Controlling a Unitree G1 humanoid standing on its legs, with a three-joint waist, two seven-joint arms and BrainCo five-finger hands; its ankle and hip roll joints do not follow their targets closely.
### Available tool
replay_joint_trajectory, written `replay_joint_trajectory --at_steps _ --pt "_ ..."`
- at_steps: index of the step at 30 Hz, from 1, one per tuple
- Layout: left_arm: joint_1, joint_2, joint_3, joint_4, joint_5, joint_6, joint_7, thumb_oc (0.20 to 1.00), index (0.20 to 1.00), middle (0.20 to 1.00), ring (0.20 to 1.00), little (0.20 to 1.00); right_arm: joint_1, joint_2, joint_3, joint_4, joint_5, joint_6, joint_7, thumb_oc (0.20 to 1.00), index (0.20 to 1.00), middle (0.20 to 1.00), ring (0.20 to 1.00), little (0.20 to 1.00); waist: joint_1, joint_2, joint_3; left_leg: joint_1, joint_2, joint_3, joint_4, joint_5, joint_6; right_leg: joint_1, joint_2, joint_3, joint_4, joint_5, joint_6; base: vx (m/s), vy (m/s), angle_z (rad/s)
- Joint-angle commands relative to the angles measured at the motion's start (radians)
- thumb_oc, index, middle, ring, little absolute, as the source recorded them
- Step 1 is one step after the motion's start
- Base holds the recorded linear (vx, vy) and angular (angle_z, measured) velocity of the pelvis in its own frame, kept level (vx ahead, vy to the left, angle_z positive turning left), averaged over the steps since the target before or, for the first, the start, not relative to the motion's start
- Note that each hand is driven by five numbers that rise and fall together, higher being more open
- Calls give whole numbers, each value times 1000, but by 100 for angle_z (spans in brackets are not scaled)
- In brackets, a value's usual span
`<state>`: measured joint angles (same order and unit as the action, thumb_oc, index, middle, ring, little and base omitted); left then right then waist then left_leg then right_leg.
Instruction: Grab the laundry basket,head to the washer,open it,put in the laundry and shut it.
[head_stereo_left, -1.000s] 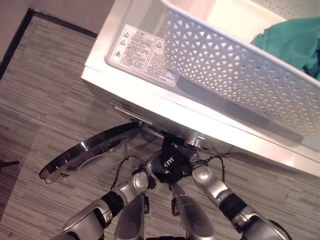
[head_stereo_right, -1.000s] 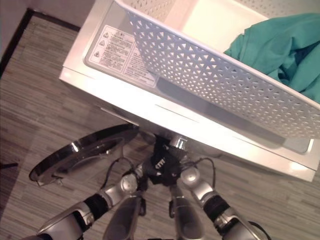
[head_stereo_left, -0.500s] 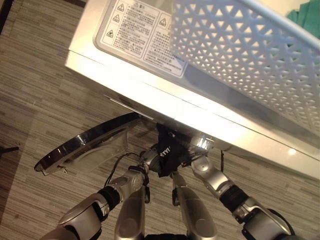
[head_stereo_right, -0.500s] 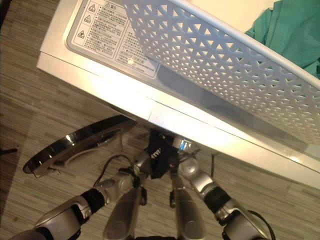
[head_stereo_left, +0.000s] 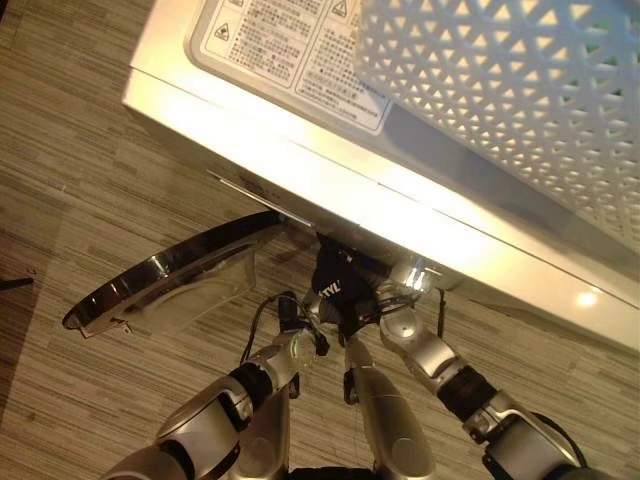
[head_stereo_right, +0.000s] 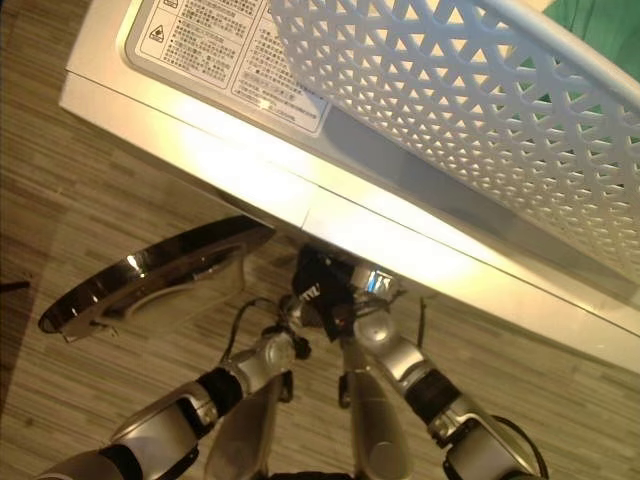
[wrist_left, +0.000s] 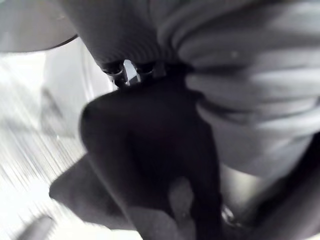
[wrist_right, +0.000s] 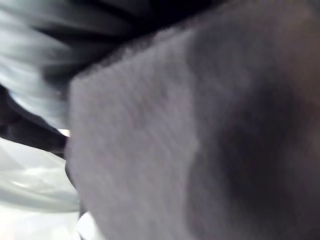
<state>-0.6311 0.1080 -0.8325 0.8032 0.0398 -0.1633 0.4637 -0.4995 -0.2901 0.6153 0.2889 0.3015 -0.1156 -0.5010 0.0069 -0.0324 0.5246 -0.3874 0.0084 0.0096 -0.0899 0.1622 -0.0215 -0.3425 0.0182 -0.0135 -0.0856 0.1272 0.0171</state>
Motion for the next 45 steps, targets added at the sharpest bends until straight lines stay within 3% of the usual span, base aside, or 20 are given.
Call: replay_joint_trajectory --at_steps 1,6,7,8,9,15,17,26,29,30,31,32,34,37,41,42,45 --pt "-49 -120 -9 -89 -155 -70 6 1000 1000 1000 1000 1000 -197 94 -129 -207 6 -169 -50 200 200 200 200 200 1 -59 -5 -8 36 0 42 -83 -25 -5 -162 -64 23 -25 93 -12 -44 10" --pt "-72 -84 -20 -217 -216 -89 -57 1000 1000 1000 1000 1000 -188 81 -173 -201 6 -166 -61 200 200 200 200 200 -8 -56 -5 -45 32 -1 87 -98 -22 -24 -165 -62 27 -23 92 -13 -20 7" --pt "-72 -80 -27 -221 -205 -86 -65 912 912 912 912 912 -187 81 -181 -204 5 -166 -66 200 200 200 200 200 -9 -56 -5 -50 33 0 94 -103 -21 -27 -164 -61 28 -23 92 -10 -6 5" --pt "-70 -76 -29 -221 -199 -84 -75 501 501 501 501 501 -185 81 -186 -208 6 -170 -64 200 200 200 200 200 -10 -56 -5 -52 33 1 98 -105 -20 -29 -164 -59 29 -23 92 0 0 0" --pt "-65 -75 -30 -215 -205 -83 -82 200 200 200 200 200 -177 83 -187 -214 5 -170 -61 200 200 200 200 200 -11 -57 -5 -55 33 1 104 -108 -20 -30 -163 -56 31 -23 91 0 0 0" --pt "-41 -69 -14 -164 -221 -79 -91 200 200 200 200 200 -152 80 -184 -218 25 -175 -43 200 200 200 200 200 -16 -59 -5 -55 33 6 110 -112 -18 -31 -160 -52 34 -24 90 0 0 0" --pt "-34 -60 -8 -157 -219 -83 -95 200 200 200 200 200 -139 71 -181 -216 24 -168 -34 1000 1000 1000 1000 1000 -18 -61 -5 -52 34 8 110 -114 -17 -31 -159 -53 36 -25 90 1 -6 -2" --pt "-18 -35 37 -134 -203 -106 -76 200 200 200 200 200 -22 28 -182 -220 34 -205 45 1000 1000 1000 1000 1000 -29 -66 -5 -40 38 18 85 -105 -17 -35 -156 -51 36 -24 95 2 -4 -3" --pt "-14 -24 69 -122 -218 -113 -80 200 200 200 200 200 102 49 -193 -185 264 -281 187 1000 1000 1000 1000 1000 -40 -69 -5 -31 41 21 74 -102 -19 -34 -155 -52 38 -26 97 0 0 0" --pt "-16 -23 69 -122 -218 -113 -80 200 200 200 200 200 101 49 -194 -185 265 -282 188 1000 1000 1000 1000 1000 -41 -69 -5 -35 40 21 74 -99 -18 -37 -155 -52 38 -24 97 0 0 0" --pt "-7 -19 84 -116 -230 -120 -95 200 200 200 200 200 174 47 -194 -165 384 -297 287 1000 1000 1000 1000 1000 -48 -72 -5 -30 42 24 69 -98 -21 -35 -154 -54 38 -27 98 0 0 0" --pt "-9 -19 85 -116 -230 -120 -95 200 200 200 200 200 173 47 -194 -164 385 -297 287 1000 1000 1000 1000 1000 -49 -71 -5 -33 41 23 70 -96 -20 -38 -155 -55 39 -25 98 0 0 0" --pt "-4 -10 98 -103 -224 -124 -107 200 200 200 200 200 247 49 -194 -122 538 -301 407 1000 1000 1000 1000 1000 -55 -74 -5 -29 43 27 68 -96 -22 -36 -154 -57 40 -27 100 0 0 0" --pt "1 -15 118 -56 -226 -125 -129 200 200 200 200 200 374 35 -190 -3 691 -253 552 1000 1000 1000 1000 1000 -74 -85 -5 -25 46 34 62 -93 -26 -38 -153 -59 43 -26 103 0 0 0" --pt "-18 -25 135 -9 -231 -121 -141 200 200 200 200 200 460 30 -208 115 799 -199 644 1000 1000 1000 1000 1000 -93 -96 -5 -25 47 36 63 -89 -27 -39 -153 -61 48 -26 105 0 0 0" --pt "-35 -37 141 30 -241 -115 -150 200 200 200 200 200 484 31 -215 220 828 -169 668 1000 1000 1000 1000 1000 -103 -100 -5 -24 46 38 63 -89 -28 -38 -154 -62 50 -25 106 0 0 0" --pt "-56 -40 149 58 -253 -114 -159 200 200 200 200 200 513 20 -224 376 785 -126 660 1000 1000 1000 1000 1000 -113 -101 -5 -20 46 40 62 -90 -29 -35 -155 -64 50 -24 108 0 0 0"
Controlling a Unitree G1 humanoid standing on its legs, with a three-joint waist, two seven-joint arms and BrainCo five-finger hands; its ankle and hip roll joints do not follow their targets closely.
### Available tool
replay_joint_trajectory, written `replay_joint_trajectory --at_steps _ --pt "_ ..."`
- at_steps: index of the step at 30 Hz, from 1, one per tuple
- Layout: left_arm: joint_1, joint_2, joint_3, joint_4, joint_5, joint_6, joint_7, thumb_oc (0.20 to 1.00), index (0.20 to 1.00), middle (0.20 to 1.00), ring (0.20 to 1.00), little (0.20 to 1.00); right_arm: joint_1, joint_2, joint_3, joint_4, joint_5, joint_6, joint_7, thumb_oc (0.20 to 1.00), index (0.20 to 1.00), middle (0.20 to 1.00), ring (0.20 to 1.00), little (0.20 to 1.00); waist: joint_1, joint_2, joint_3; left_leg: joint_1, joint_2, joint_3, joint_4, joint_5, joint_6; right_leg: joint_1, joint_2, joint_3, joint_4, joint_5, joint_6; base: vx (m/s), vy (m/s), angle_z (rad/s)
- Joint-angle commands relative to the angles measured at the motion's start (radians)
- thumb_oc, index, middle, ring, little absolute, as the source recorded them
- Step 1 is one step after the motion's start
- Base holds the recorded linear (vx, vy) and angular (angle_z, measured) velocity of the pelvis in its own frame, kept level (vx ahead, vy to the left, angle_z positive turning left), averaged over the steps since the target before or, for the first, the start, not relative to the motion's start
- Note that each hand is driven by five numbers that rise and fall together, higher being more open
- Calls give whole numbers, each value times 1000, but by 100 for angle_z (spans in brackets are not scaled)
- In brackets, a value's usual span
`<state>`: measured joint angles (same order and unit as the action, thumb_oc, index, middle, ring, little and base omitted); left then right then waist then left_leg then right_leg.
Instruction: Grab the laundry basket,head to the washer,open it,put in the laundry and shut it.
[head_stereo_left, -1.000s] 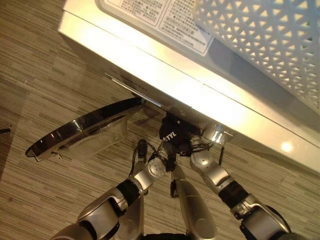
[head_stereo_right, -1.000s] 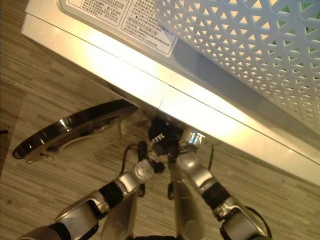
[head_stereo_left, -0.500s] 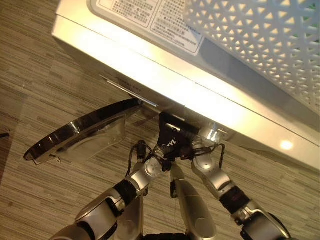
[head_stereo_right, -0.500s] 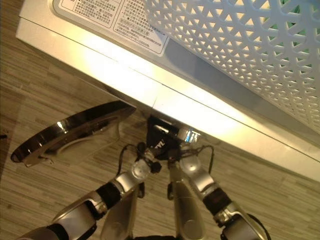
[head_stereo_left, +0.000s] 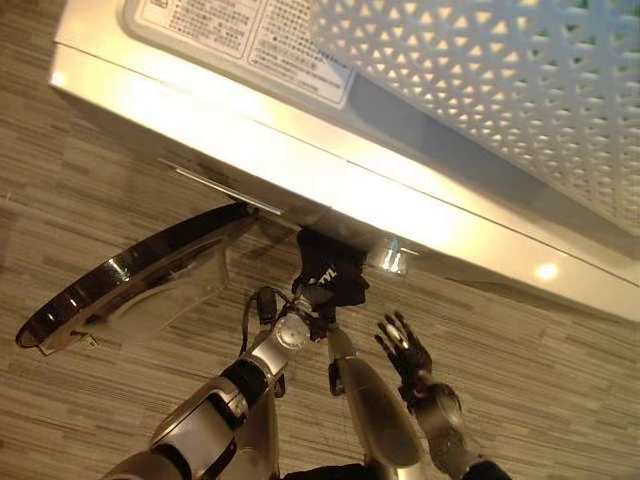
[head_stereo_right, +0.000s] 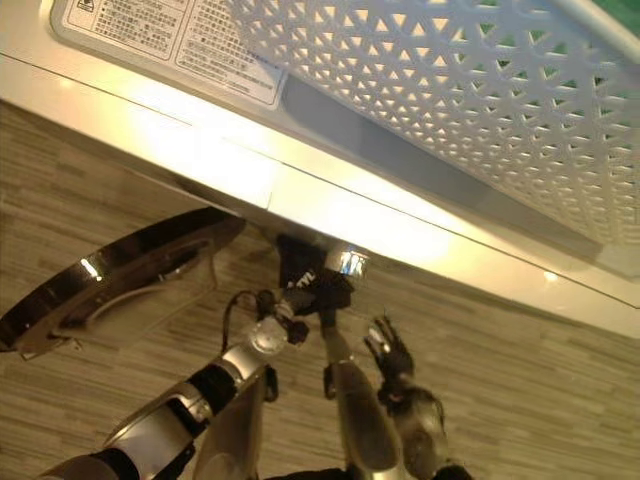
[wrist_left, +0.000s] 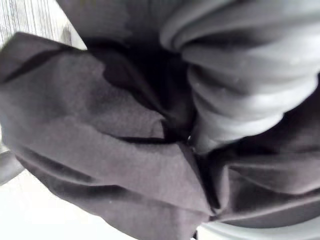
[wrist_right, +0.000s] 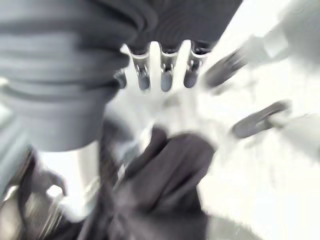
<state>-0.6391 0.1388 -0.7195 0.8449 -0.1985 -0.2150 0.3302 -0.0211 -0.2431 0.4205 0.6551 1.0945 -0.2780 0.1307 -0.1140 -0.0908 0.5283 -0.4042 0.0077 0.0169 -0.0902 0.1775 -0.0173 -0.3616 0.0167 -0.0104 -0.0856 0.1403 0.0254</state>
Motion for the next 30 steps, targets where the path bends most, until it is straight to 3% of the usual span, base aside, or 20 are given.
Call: replay_joint_trajectory --at_steps 1,5,6,9,16,22,28,30 --pt "-51 -72 38 20 -16 -62 -25 200 200 200 200 200 42 -32 -38 66 -39 48 16 1000 1000 1000 1000 1000 4 -42 -8 -3 47 33 62 -106 -33 -16 -154 -68 51 -37 100 0 0 0" --pt "-58 -75 37 33 -19 -64 -19 200 200 200 200 200 43 -28 -85 236 -108 71 -27 1000 1000 1000 1000 1000 -6 -38 -8 -8 45 32 61 -104 -33 -21 -157 -71 50 -36 103 0 0 0" --pt "-50 -71 37 20 -20 -70 -18 200 200 200 200 200 26 -26 -113 362 -200 74 -79 1000 1000 1000 1000 1000 -8 -28 -8 -22 43 33 66 -104 -32 -32 -159 -72 52 -36 105 0 0 0" --pt "-45 -80 46 10 -43 -81 -7 200 200 200 200 200 11 -13 -129 435 -269 78 -129 1000 1000 1000 1000 1000 -14 -15 -8 -61 40 37 82 -103 -31 -65 -160 -68 57 -34 107 0 0 0" --pt "-170 -114 108 157 -112 -83 20 200 200 200 200 200 -53 -6 -96 347 -244 40 -166 1000 1000 1000 1000 1000 -50 -31 -8 -134 56 72 113 -107 -35 -152 -146 -35 69 -24 105 -35 -16 -14" --pt "-535 1 236 298 -219 -71 36 200 200 200 200 200 -116 -27 -8 169 -217 -27 -173 1000 1000 1000 1000 1000 -129 -77 -8 -265 88 104 202 -129 -43 -287 -122 1 110 -7 101 -41 -35 -23" --pt "-702 109 264 296 -258 -82 43 200 200 200 200 200 -92 -54 17 138 -240 -29 -152 1000 1000 1000 1000 1000 -165 -93 -8 -310 98 119 250 -151 -45 -333 -111 12 125 6 111 0 -14 -7" --pt "-737 155 261 289 -261 -88 49 200 200 200 200 200 -79 -63 22 131 -241 -29 -139 1000 1000 1000 1000 1000 -169 -94 -8 -294 106 116 262 -189 -53 -317 -101 13 124 -10 119 82 6 -13"
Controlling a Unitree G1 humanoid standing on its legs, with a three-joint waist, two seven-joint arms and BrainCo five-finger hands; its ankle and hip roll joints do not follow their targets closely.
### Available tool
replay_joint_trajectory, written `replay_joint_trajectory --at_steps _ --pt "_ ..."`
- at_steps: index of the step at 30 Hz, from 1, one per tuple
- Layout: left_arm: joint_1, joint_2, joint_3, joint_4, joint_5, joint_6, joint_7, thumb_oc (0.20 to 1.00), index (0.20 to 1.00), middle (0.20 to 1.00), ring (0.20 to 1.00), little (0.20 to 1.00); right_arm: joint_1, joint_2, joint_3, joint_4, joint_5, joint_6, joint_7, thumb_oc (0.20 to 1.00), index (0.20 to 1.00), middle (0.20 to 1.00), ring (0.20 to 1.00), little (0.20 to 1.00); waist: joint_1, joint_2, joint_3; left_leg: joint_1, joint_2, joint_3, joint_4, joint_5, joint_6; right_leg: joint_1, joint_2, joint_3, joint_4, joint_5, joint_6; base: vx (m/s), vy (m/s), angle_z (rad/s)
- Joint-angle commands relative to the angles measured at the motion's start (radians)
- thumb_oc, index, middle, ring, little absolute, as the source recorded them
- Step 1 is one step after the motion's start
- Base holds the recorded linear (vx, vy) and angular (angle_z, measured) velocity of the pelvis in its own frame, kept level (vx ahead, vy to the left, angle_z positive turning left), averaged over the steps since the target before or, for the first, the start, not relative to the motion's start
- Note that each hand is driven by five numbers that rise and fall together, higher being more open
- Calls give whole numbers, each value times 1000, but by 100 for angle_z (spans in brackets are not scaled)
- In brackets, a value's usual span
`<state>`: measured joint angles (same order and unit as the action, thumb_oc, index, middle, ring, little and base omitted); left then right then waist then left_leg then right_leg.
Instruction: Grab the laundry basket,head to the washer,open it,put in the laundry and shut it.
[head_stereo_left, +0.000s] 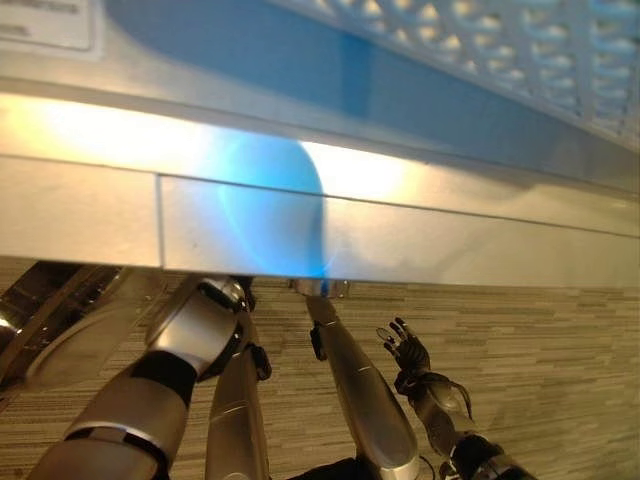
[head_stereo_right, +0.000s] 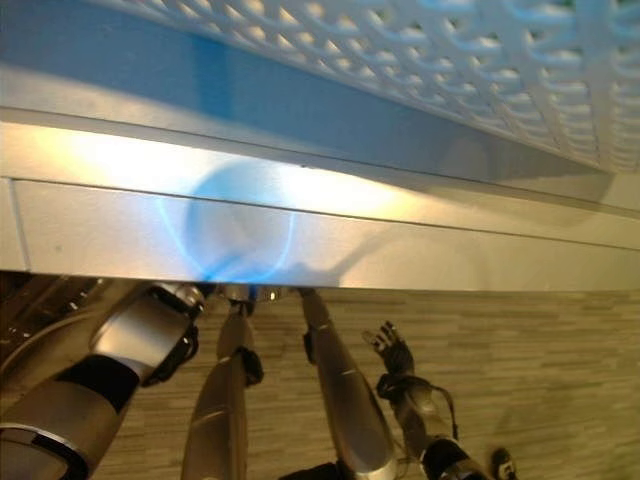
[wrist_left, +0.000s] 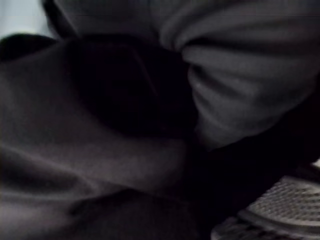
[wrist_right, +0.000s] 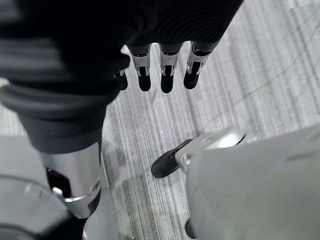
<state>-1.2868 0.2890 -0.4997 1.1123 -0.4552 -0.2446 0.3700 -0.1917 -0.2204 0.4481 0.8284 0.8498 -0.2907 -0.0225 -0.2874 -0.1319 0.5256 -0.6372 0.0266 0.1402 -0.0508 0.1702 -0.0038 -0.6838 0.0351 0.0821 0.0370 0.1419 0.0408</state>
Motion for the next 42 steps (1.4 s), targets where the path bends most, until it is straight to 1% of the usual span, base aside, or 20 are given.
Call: replay_joint_trajectory --at_steps 1,6,7,8,10,11,14,15,16,17,20,22,26,27,31,36,37,39,41,42 --pt "-105 22 42 15 -8 -63 12 200 200 200 200 200 98 -91 -5 -47 5 -16 17 1000 1000 1000 1000 1000 2 -52 -6 -66 88 -6 230 -186 -66 2 -120 -77 3 -11 104 29 -12 -19" --pt "-183 46 43 -12 -33 -86 40 200 200 200 200 200 113 -105 8 -67 10 -18 26 1000 1000 1000 1000 1000 -8 -41 -6 -77 84 -7 252 -206 -63 -14 -123 -67 15 -16 101 24 -2 -4" --pt "-260 30 115 -18 -230 -120 38 200 200 200 200 200 112 -110 17 -87 13 -15 18 1000 1000 1000 1000 1000 -24 -39 -6 -77 82 -5 265 -226 -64 -21 -118 -59 28 -27 98 43 0 2" --pt "-262 31 115 -15 -234 -121 35 200 200 200 200 200 111 -111 17 -87 13 -14 17 1000 1000 1000 1000 1000 -25 -38 -6 -78 82 -5 267 -226 -64 -22 -118 -59 28 -27 98 59 10 2" --pt "-345 43 155 -36 -418 -160 12 200 200 200 200 200 105 -121 3 -116 24 -10 13 1000 1000 1000 1000 1000 -36 -35 -6 -88 84 -6 284 -243 -63 -42 -111 -53 55 -44 96 41 2 -2" --pt "-403 55 163 -97 -543 -204 5 200 200 200 200 200 105 -152 -10 -173 28 -14 7 1000 1000 1000 1000 1000 -47 -35 -6 -118 90 -9 330 -264 -60 -72 -99 -49 102 -68 92 35 -13 -4" --pt "-424 61 155 -140 -585 -225 5 200 200 200 200 200 110 -170 -21 -211 29 -12 5 1000 1000 1000 1000 1000 -53 -27 -6 -151 100 -14 378 -284 -59 -98 -96 -56 135 -88 93 13 -39 -2" --pt "-437 60 143 -228 -625 -262 9 200 200 200 200 200 126 -193 -38 -273 37 -17 5 1000 1000 1000 1000 1000 -58 -21 -6 -194 111 -25 434 -299 -60 -138 -94 -62 189 -106 89 -2 -65 -4" --pt "-434 59 143 -235 -622 -263 15 200 200 200 200 200 128 -194 -40 -279 37 -15 3 1000 1000 1000 1000 1000 -58 -15 -6 -207 113 -30 447 -304 -61 -147 -92 -66 199 -110 89 -1 -156 2" --pt "-442 39 123 -317 -636 -292 20 200 200 200 200 200 154 -224 -53 -337 50 -19 11 1000 1000 1000 1000 1000 -61 -4 -6 -263 128 -47 520 -322 -63 -197 -87 -69 271 -140 79 2 -124 10" --pt "-406 -2 118 -413 -653 -318 25 200 200 200 200 200 173 -236 -81 -384 52 -24 7 1000 1000 1000 1000 1000 -66 26 -10 -346 147 -65 621 -344 -80 -281 -81 -90 405 -203 56 33 -180 25" --pt "-385 -19 122 -436 -649 -323 33 200 200 200 200 200 182 -242 -84 -414 55 -27 9 1000 1000 1000 1000 1000 -73 27 -15 -397 173 -57 693 -347 -94 -340 -69 -99 508 -240 32 38 -138 31" --pt "-346 -46 114 -460 -604 -302 40 200 200 200 200 200 226 -268 -75 -440 62 -15 46 1000 1000 1000 1000 1000 -73 24 -40 -453 206 -52 773 -367 -102 -405 -60 -117 608 -279 5 25 -100 18" --pt "-323 -70 114 -463 -588 -290 39 200 200 200 200 200 230 -279 -60 -430 62 -3 58 1000 1000 1000 1000 1000 -67 20 -49 -476 210 -57 804 -372 -101 -426 -56 -125 647 -289 -5 16 -99 17" --pt "-295 -116 115 -436 -586 -269 39 200 200 200 200 200 223 -291 -34 -417 56 10 63 1000 1000 1000 1000 1000 -60 14 -68 -503 221 -61 831 -379 -102 -446 -52 -145 678 -304 -19 -5 -57 10" --pt "-279 -126 112 -403 -596 -242 25 200 200 200 200 200 246 -322 -22 -455 47 20 69 1000 1000 1000 1000 1000 -61 11 -86 -512 230 -64 843 -383 -103 -453 -49 -152 693 -312 -26 -5 -13 2" --pt "-289 -105 87 -348 -625 -195 -14 1000 1000 1000 1000 1000 254 -335 -25 -451 40 29 80 1000 1000 1000 1000 1000 -62 12 -94 -514 232 -66 845 -384 -104 -446 -50 -156 687 -308 -23 0 0 0" --pt "-300 -78 70 -322 -639 -176 -42 1000 1000 1000 1000 1000 244 -336 -27 -440 35 40 77 1000 1000 1000 1000 1000 -59 16 -96 -514 230 -67 843 -382 -103 -442 -51 -156 680 -305 -20 0 0 0" --pt "-321 -16 9 -236 -654 -98 -89 1000 1000 1000 1000 1000 244 -346 -45 -434 27 58 84 1000 1000 1000 1000 1000 -51 30 -103 -511 223 -71 831 -374 -98 -428 -57 -158 667 -299 -15 -4 13 -2" --pt "-342 23 -36 -201 -617 -55 -113 1000 1000 1000 1000 1000 245 -352 -59 -430 24 67 89 1000 1000 1000 1000 1000 -43 41 -103 -502 216 -71 819 -369 -94 -414 -61 -156 661 -298 -12 -22 39 -4"
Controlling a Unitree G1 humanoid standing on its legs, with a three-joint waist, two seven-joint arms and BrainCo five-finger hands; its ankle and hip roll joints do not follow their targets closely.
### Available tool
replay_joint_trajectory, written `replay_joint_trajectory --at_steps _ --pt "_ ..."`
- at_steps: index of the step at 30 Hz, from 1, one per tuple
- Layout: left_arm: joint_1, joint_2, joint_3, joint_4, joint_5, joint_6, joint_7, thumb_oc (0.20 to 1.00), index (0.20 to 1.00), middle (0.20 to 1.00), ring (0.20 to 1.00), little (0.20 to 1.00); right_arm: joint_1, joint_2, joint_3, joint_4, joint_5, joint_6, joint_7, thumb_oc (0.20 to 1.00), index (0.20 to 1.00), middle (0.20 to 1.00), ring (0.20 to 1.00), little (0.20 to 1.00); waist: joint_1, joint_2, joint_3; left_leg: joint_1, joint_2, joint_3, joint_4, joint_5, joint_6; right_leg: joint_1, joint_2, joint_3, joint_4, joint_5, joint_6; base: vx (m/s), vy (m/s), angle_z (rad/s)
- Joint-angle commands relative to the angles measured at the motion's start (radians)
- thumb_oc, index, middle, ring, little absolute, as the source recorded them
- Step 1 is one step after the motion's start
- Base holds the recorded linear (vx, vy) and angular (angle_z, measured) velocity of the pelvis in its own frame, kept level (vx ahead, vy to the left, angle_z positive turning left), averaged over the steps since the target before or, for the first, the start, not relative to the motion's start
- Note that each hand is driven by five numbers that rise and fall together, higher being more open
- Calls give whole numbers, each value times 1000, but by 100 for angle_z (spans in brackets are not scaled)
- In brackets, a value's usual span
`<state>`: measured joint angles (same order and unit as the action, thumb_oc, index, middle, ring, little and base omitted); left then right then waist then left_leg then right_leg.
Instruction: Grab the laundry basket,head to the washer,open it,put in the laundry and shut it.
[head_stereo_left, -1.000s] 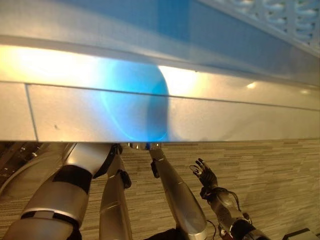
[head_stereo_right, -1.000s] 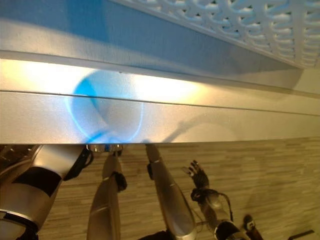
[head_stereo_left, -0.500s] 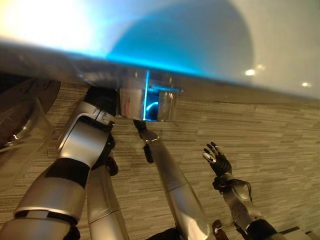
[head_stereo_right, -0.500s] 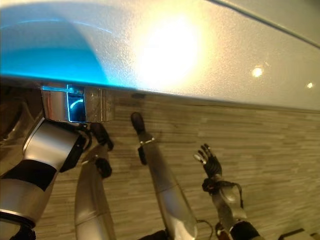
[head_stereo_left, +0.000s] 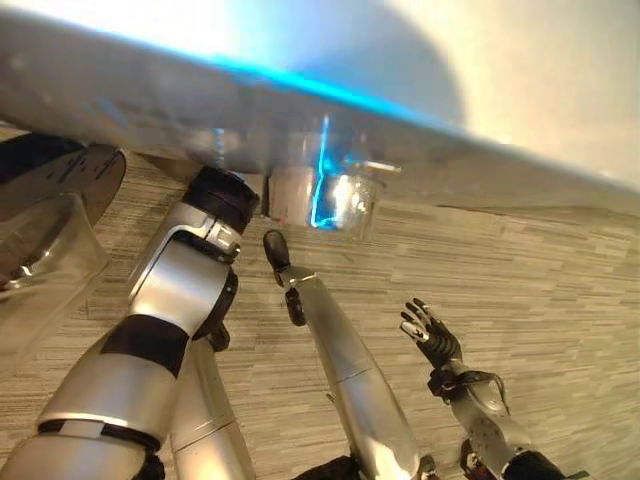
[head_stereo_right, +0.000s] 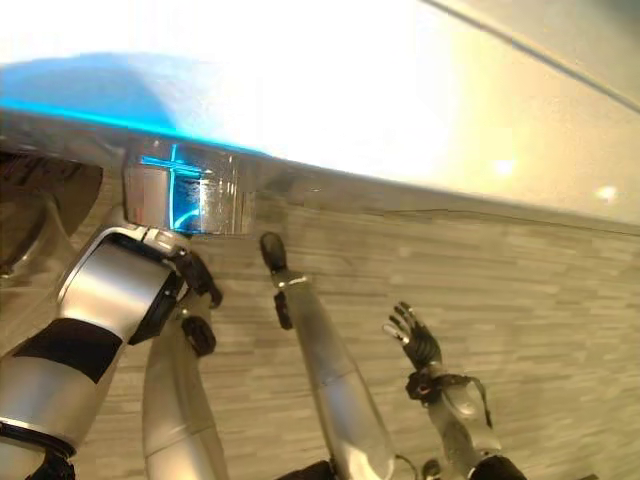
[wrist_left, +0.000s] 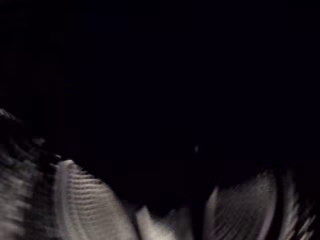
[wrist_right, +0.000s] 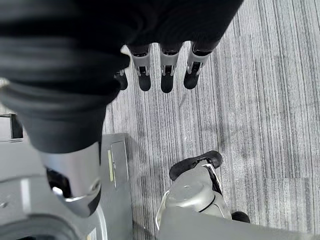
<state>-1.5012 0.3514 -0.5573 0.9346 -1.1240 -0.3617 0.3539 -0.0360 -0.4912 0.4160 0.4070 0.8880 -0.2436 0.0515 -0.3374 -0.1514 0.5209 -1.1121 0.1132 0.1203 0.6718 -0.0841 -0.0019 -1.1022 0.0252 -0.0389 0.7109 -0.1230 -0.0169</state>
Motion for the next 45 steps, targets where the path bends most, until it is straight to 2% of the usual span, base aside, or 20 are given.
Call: replay_joint_trajectory --at_steps 1,2,3,4,8,10,12,13,14,16,19,20,21,27,28,33,34,35,40,45 --pt "-125 22 -63 -44 158 100 -112 1000 1000 1000 1000 1000 106 -82 -56 -8 -6 36 22 1000 1000 1000 1000 1000 26 79 -94 -16 116 -53 83 -104 -88 26 -64 -38 -21 -33 49 -22 30 -3" --pt "-125 22 -64 -45 160 101 -111 1000 1000 1000 1000 1000 105 -81 -56 -8 -6 36 22 1000 1000 1000 1000 1000 26 78 -91 -12 115 -53 81 -103 -87 29 -65 -38 -22 -32 49 -37 44 2" --pt "-100 59 -133 -104 277 123 -111 1000 1000 1000 1000 1000 116 -71 -70 3 -1 54 33 1000 1000 1000 1000 1000 45 98 -85 10 101 -55 53 -90 -81 50 -76 -40 -34 -31 51 -24 31 4" --pt "-99 59 -133 -106 278 124 -110 1000 1000 1000 1000 1000 117 -70 -70 3 -1 55 33 1000 1000 1000 1000 1000 45 97 -84 12 100 -54 51 -89 -81 52 -76 -40 -35 -30 52 -38 50 6" --pt "-95 77 -243 -96 599 209 -140 1000 1000 1000 1000 1000 89 -51 -57 76 4 76 55 1000 1000 1000 1000 1000 63 102 -62 91 77 -49 -37 -58 -77 124 -88 -44 -96 -11 63 -51 58 19" --pt "-63 89 -264 -80 705 244 -174 1000 1000 1000 1000 1000 71 -35 -61 114 -2 83 48 1000 1000 1000 1000 1000 66 96 -51 136 63 -46 -88 -39 -74 166 -91 -47 -138 1 68 -53 53 12" --pt "0 110 -274 -104 778 267 -204 1000 1000 1000 1000 1000 59 -22 -67 137 -11 90 43 1000 1000 1000 1000 1000 73 96 -45 188 52 -45 -152 -16 -71 210 -99 -55 -188 17 76 -32 52 5" --pt "90 124 -290 -144 842 298 -257 1000 1000 1000 1000 1000 47 -11 -71 164 -29 101 38 1000 1000 1000 1000 1000 82 103 -41 249 37 -42 -226 10 -68 264 -106 -60 -248 36 86 -21 54 8" --pt "91 125 -290 -145 843 298 -257 1000 1000 1000 1000 1000 47 -11 -70 164 -29 101 38 1000 1000 1000 1000 1000 82 102 -39 252 36 -41 -229 11 -68 267 -106 -60 -249 36 86 -10 71 11" --pt "244 150 -278 -233 915 321 -296 1000 1000 1000 1000 1000 41 1 -78 183 -52 115 38 1000 1000 1000 1000 1000 96 111 -40 326 23 -40 -310 38 -66 330 -115 -68 -318 61 98 17 63 16" --pt "525 124 -191 -316 972 335 -329 1000 1000 1000 1000 1000 52 32 -81 226 -104 123 42 1000 1000 1000 1000 1000 118 117 -40 441 9 -38 -410 67 -64 425 -118 -65 -402 87 107 44 91 9" --pt "698 118 -143 -354 967 323 -336 1000 1000 1000 1000 1000 57 41 -102 237 -130 125 38 1000 1000 1000 1000 1000 133 121 -44 509 3 -35 -449 73 -61 492 -124 -65 -445 100 111 44 108 4" --pt "699 119 -142 -355 967 323 -336 1000 1000 1000 1000 1000 58 41 -101 237 -130 125 38 1000 1000 1000 1000 1000 133 121 -43 512 3 -34 -451 74 -61 494 -124 -64 -446 100 111 62 119 -7" --pt "1107 38 -32 -292 959 306 -379 1000 1000 1000 1000 1000 50 67 -163 379 -228 136 48 1000 1000 1000 1000 1000 175 144 -94 730 -8 -13 -534 75 -52 711 -135 -53 -535 122 124 94 107 1" --pt "1151 24 -12 -262 963 305 -380 1000 1000 1000 1000 1000 46 74 -172 405 -243 136 49 1000 1000 1000 1000 1000 180 145 -106 747 -9 -5 -549 99 -44 726 -139 -54 -549 143 119 71 89 1" --pt "1301 -52 111 -3 1030 293 -332 1000 1000 1000 1000 1000 33 114 -222 510 -289 134 46 1000 1000 1000 1000 1000 212 171 -199 895 -5 0 -636 117 -42 851 -137 -50 -594 141 124 121 60 -10" --pt "1342 -82 176 127 1035 285 -309 1000 1000 1000 1000 1000 37 129 -237 561 -302 130 47 1000 1000 1000 1000 1000 220 177 -248 943 -6 1 -659 117 -44 896 -135 -49 -626 142 123 192 18 -4" --pt "1358 -94 202 179 1039 281 -298 1000 1000 1000 1000 1000 34 140 -241 596 -314 128 48 1000 1000 1000 1000 1000 226 176 -272 965 -5 0 -668 116 -45 919 -134 -49 -641 142 123 147 6 -2" --pt "1432 -115 312 305 981 275 -303 1000 1000 1000 1000 1000 34 169 -255 690 -340 130 44 1000 1000 1000 1000 1000 254 176 -349 1045 2 4 -696 112 -51 1000 -128 -54 -688 135 119 110 -44 2" --pt "1473 -114 398 401 1004 290 -304 1000 1000 1000 1000 1000 35 196 -270 766 -385 142 48 1000 1000 1000 1000 1000 283 171 -414 1113 6 1 -726 109 -59 1078 -122 -78 -720 116 120 113 -50 9"
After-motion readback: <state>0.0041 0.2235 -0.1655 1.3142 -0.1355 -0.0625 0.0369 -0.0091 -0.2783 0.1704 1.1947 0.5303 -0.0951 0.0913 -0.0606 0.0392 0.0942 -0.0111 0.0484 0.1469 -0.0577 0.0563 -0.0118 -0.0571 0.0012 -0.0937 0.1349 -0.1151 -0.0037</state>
